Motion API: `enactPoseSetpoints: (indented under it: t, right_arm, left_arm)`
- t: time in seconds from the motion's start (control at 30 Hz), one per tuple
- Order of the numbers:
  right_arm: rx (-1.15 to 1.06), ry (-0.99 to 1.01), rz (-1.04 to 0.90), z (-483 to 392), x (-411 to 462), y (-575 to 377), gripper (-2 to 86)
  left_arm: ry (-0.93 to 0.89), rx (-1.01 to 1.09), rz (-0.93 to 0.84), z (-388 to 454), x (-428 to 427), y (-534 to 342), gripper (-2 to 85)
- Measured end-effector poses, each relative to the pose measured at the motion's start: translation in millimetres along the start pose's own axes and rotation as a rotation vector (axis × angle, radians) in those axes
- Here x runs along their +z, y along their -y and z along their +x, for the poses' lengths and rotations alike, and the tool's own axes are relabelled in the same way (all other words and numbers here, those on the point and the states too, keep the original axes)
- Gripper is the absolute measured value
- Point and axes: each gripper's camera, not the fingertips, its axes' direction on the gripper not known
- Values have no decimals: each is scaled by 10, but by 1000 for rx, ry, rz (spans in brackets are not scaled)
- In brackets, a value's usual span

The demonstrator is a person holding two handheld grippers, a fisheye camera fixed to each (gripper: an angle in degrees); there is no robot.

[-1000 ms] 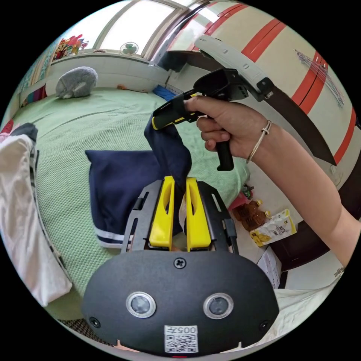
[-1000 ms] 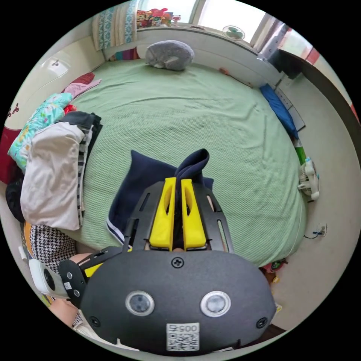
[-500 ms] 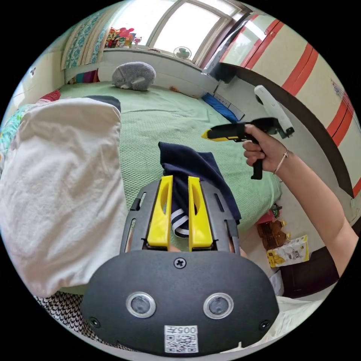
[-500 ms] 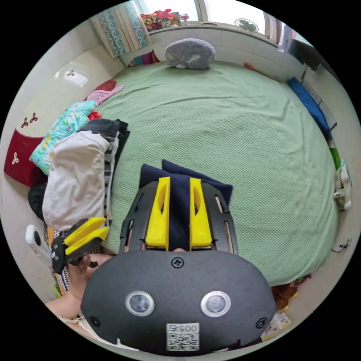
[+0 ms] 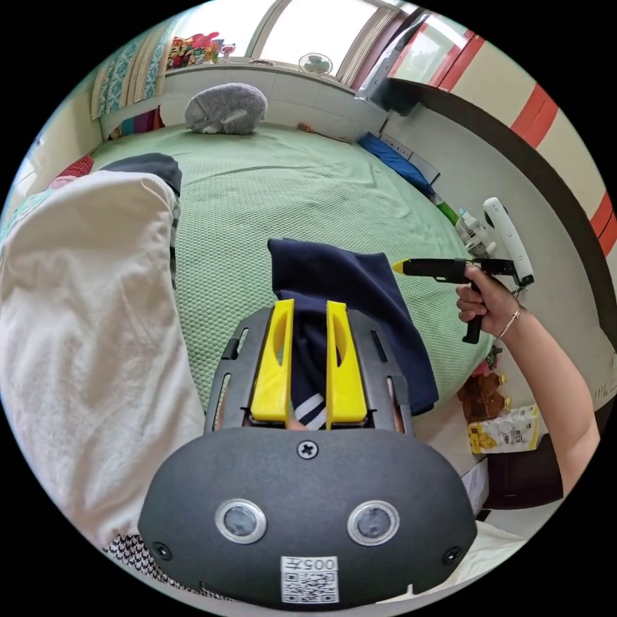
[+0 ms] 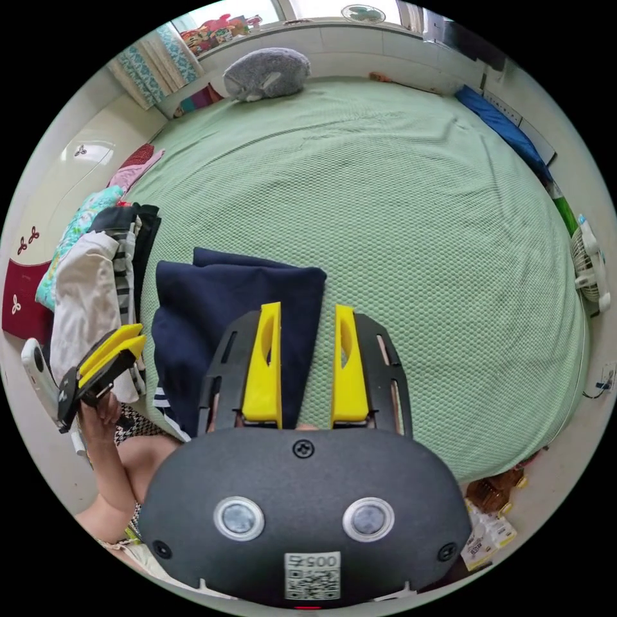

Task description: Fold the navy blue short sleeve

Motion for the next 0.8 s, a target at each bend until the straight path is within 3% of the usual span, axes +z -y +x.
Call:
enactPoseSetpoints:
  t: [0.2,0.3,0.47,0.63,0.8]
  right_arm:
    - [-50,9,24,-20,257,183,107]
    - [-44,-64,-54,-2,446,264,69]
    - [67,-11,-35,279,305,307,-2]
    - [242,130,12,694,222,153,1]
    - [198,131,57,839,141,-66,60]
  left_arm:
    - [-64,9,-34,-92,149,248,87]
    - [-7,37,-41,-28,210,360,85]
    - [59,28,-139,45,450,521,76]
    - [156,-38,-140,7,484,552,21]
    - [101,-105,-105,-168,405,504,26]
